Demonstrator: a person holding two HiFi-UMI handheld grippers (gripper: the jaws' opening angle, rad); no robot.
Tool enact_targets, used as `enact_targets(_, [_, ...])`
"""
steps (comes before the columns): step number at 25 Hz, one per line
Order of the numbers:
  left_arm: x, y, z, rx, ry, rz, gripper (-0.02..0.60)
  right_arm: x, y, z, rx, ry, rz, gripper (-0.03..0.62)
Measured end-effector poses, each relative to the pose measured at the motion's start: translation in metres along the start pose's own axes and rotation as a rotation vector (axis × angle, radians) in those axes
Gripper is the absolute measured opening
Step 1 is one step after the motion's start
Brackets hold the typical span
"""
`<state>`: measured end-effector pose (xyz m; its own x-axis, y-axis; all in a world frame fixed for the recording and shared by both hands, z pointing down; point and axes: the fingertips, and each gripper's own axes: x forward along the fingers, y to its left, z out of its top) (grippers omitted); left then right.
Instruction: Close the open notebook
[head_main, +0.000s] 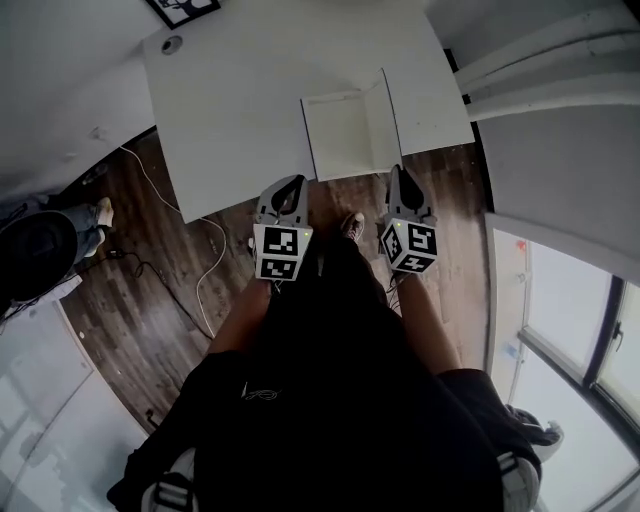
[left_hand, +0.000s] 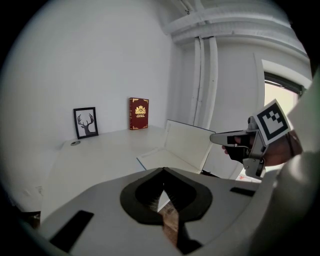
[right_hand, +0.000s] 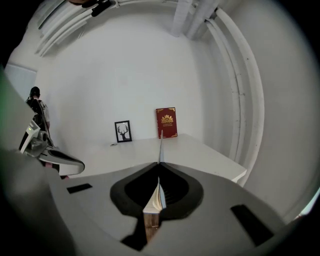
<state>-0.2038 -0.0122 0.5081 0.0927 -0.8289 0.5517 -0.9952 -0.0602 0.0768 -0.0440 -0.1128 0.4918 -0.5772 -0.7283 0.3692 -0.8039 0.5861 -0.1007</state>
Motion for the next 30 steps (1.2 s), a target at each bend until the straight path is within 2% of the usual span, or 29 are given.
enact_targets(9, [-0.01, 0.017, -0.012, -0.023, -0.005, 0.005, 0.003, 0.001, 0.024, -0.003, -0.084, 0.027, 0.014, 0.029])
enact_targets(25, [-0.012, 0.035, -0.036, -0.069, 0.016, 0.0, 0.003, 0.012, 0.067, -0.019, -0.353, 0.1, 0.062, 0.029])
enact_targets(30, [-0.007, 0.038, -0.045, -0.086, 0.031, 0.0, 0.003, 0.017, 0.08, -0.033, -0.442, 0.151, 0.085, 0.029])
